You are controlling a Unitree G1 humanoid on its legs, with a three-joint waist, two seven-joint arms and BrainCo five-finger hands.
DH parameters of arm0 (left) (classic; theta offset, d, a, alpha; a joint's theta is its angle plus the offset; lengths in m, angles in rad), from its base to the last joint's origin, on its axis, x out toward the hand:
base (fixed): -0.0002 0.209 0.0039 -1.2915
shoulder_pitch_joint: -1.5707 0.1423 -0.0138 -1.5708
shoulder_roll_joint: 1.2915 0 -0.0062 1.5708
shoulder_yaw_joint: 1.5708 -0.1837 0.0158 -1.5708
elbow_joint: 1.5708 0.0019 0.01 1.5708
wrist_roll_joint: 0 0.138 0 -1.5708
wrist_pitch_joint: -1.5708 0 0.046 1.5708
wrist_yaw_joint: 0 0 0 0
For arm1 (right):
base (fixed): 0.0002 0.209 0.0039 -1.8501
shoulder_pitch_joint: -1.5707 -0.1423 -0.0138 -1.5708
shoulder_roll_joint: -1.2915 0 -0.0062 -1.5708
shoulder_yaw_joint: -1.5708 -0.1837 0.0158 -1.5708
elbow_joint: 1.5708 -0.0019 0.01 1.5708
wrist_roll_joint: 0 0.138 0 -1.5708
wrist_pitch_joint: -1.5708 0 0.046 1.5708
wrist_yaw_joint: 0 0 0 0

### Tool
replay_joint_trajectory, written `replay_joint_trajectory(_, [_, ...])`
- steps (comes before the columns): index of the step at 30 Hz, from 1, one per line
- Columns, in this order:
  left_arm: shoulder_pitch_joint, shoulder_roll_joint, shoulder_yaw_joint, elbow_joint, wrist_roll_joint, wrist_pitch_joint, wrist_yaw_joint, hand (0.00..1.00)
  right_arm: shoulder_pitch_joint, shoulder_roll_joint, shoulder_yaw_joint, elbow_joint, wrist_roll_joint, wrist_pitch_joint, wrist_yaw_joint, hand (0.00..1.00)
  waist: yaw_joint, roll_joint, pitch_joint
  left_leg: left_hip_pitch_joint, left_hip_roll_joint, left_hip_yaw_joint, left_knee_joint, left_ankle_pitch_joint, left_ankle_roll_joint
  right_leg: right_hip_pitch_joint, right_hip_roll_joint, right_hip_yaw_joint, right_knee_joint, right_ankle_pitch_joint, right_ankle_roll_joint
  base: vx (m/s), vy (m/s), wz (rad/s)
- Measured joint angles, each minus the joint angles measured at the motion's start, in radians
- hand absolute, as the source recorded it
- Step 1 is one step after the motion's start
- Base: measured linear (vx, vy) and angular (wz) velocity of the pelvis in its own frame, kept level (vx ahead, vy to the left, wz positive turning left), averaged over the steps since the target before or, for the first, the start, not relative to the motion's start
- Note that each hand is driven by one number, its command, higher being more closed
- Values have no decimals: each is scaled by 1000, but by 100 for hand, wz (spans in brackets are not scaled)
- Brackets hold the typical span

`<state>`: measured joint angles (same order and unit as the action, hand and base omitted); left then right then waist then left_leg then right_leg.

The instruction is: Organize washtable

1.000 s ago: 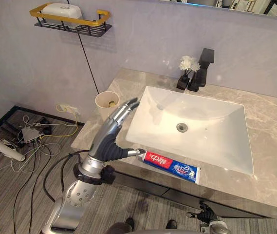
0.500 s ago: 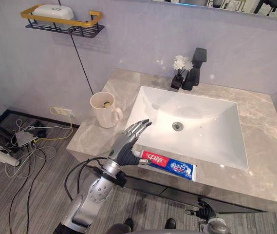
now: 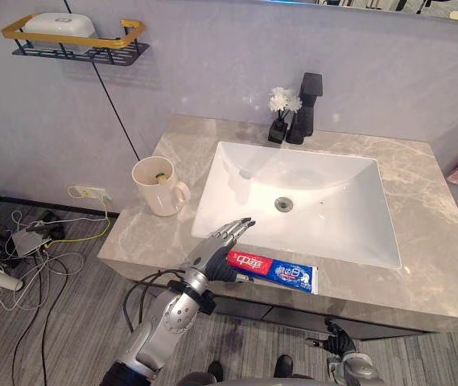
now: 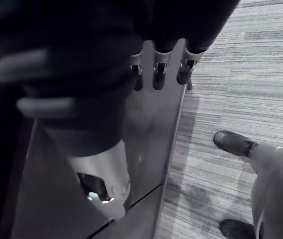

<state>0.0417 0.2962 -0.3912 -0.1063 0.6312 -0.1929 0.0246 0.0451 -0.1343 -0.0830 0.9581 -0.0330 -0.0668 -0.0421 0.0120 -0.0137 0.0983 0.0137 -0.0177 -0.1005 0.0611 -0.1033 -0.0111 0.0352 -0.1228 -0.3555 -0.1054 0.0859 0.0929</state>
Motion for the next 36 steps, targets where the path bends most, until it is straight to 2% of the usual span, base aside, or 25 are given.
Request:
replay_joint_trajectory(13, [-23,3,-1,40,13,-3,2,0,-17,0,-4,0,0,3,-1,0,-10,7,20,7,0,9,-11,0,0,-2,-1,6,0,0,1,0,0,0])
replay_joint_trajectory(14, [-23,3,-1,40,13,-3,1,100,-18,0,-4,0,0,3,0,0,-12,7,21,7,0,9,-11,0,0,-2,-1,6,0,0,1,0,0,0])
replay_joint_trajectory(23, [-48,21,-10,45,34,-5,-4,100,-21,0,-4,-2,0,5,3,0,-28,9,22,16,1,23,-19,0,0,-4,0,21,0,1,1,-8,8,-5])
replay_joint_trajectory(27, [-90,25,-6,58,39,-1,-5,100,-20,0,-4,-2,0,6,4,0,-54,17,27,19,2,25,-24,0,0,-5,1,23,0,1,2,5,5,-2])
replay_joint_trajectory(36, [-107,36,-9,38,39,-2,-25,100,-31,0,-5,-3,0,8,5,0,-56,22,32,25,2,28,-26,-1,1,-2,1,25,0,1,2,6,3,-1])
